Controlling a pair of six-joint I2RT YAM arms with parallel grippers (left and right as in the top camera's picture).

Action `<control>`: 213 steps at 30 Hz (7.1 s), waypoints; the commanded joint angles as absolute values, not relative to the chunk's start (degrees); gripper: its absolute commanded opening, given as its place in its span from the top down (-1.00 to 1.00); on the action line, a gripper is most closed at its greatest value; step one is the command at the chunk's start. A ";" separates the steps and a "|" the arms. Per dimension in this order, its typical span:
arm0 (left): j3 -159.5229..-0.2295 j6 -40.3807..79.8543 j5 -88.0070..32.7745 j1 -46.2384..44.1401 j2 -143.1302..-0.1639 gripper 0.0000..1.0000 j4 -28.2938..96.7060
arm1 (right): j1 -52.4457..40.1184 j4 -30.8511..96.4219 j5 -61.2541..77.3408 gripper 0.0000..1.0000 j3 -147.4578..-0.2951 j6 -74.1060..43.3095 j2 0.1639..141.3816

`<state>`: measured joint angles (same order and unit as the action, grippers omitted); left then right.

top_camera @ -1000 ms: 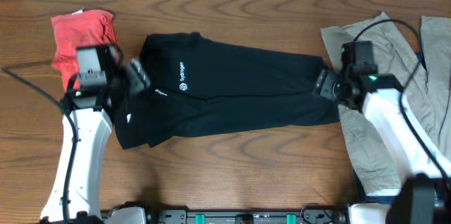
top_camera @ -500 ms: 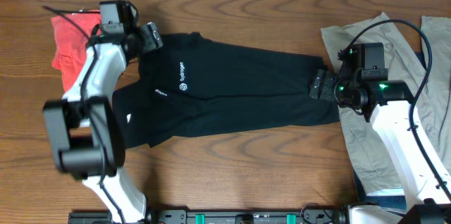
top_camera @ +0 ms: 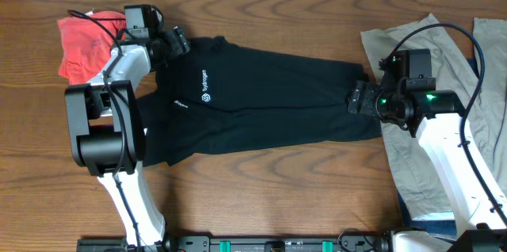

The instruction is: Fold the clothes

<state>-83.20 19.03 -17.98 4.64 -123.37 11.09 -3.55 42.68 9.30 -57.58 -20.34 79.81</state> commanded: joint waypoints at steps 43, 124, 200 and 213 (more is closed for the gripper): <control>-84.62 18.76 -24.69 6.22 -99.09 0.88 56.62 | -1.80 3.79 5.37 -0.36 -64.42 -28.67 113.32; -84.55 0.71 -24.82 14.17 -99.09 0.46 86.70 | -1.39 52.42 -6.70 -0.41 -63.99 -18.28 92.95; -82.72 4.99 -24.97 6.66 -99.11 0.10 75.50 | -3.66 47.92 25.06 0.98 -70.30 2.85 104.79; -82.72 4.99 -24.97 6.66 -99.11 0.09 75.50 | -14.83 51.31 28.69 0.98 -74.78 -7.75 104.47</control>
<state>-82.96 4.51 -25.26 6.63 -99.20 75.35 -11.53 51.35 24.91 -73.87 -4.93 105.89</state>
